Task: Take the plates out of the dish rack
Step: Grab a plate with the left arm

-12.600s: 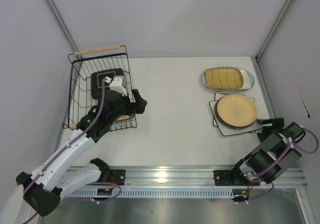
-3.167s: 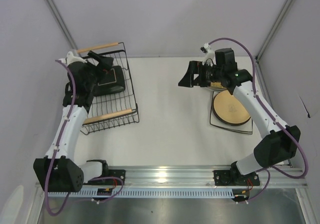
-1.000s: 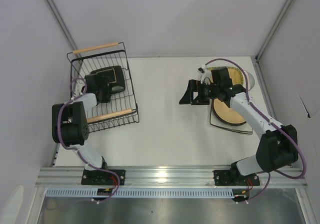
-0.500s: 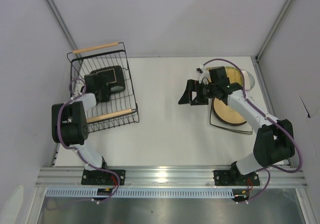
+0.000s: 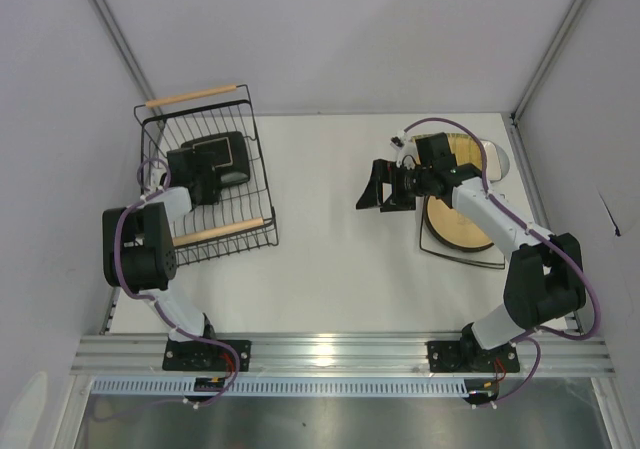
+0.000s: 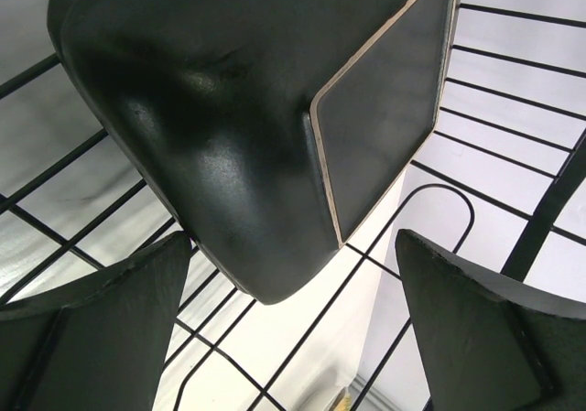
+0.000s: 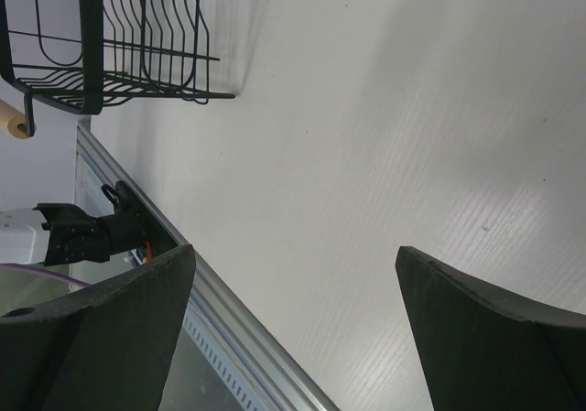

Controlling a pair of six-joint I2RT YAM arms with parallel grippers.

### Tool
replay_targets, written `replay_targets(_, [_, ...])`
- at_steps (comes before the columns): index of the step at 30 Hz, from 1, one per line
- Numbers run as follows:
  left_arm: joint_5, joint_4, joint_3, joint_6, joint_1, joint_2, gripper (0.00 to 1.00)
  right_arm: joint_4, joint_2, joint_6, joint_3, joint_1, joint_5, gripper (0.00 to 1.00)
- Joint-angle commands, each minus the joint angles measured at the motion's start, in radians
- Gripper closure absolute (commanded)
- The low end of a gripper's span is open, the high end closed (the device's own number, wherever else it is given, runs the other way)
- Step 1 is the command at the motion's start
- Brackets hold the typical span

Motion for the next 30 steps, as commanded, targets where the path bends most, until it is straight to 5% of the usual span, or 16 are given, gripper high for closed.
replay_targets(1, [0.039, 0.141, 0.041, -0.047, 0.011, -0.033, 0.02, 0.007, 0.009, -0.006, 0.047, -0.001, -0.017, 0.0])
replay_targets(30, [0.047, 0.091, 0.027, -0.037, 0.012, -0.053, 0.03, 0.009, -0.025, 0.002, 0.006, 0.008, -0.006, 0.0])
